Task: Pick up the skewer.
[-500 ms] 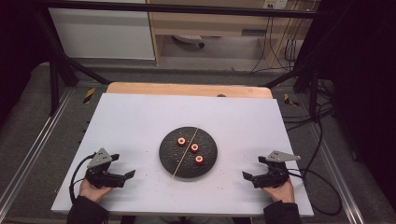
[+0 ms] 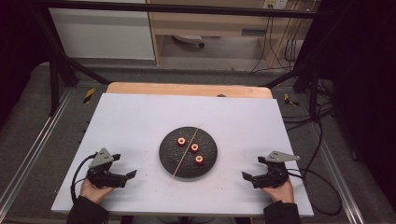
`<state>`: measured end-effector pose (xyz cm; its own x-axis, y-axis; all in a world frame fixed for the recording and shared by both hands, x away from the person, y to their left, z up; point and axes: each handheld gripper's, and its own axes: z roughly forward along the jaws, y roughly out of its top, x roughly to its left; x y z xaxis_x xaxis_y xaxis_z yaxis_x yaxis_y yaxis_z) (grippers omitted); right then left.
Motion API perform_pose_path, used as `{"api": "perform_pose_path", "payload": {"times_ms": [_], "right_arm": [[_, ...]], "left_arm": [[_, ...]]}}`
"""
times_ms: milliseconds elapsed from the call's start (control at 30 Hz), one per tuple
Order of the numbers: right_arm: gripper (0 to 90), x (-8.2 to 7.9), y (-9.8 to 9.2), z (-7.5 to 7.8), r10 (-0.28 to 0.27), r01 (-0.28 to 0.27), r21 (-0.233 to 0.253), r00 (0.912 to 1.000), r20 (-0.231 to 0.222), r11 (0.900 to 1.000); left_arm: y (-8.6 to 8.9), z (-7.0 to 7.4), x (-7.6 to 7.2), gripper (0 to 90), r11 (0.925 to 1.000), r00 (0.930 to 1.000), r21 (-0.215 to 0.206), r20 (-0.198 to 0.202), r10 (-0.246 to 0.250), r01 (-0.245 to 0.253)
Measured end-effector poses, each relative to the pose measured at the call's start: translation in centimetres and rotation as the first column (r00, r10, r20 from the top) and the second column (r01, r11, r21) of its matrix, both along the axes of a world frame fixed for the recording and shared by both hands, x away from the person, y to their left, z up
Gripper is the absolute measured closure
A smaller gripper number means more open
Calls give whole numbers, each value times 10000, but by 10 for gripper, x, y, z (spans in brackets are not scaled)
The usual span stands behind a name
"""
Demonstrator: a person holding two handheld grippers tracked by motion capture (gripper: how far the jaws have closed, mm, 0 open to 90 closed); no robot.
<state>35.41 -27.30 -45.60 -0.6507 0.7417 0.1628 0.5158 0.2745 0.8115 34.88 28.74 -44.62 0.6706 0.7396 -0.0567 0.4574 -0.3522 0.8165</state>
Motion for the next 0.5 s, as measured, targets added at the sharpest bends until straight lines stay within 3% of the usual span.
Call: {"api": "perform_pose_path", "payload": {"times_ms": [500], "right_arm": [[7,0,1,0,-7,7,-72,10000,-11,10000]], "left_arm": [[-13,5,-2,53,9999,10000,122,-52,-17,18]]}}
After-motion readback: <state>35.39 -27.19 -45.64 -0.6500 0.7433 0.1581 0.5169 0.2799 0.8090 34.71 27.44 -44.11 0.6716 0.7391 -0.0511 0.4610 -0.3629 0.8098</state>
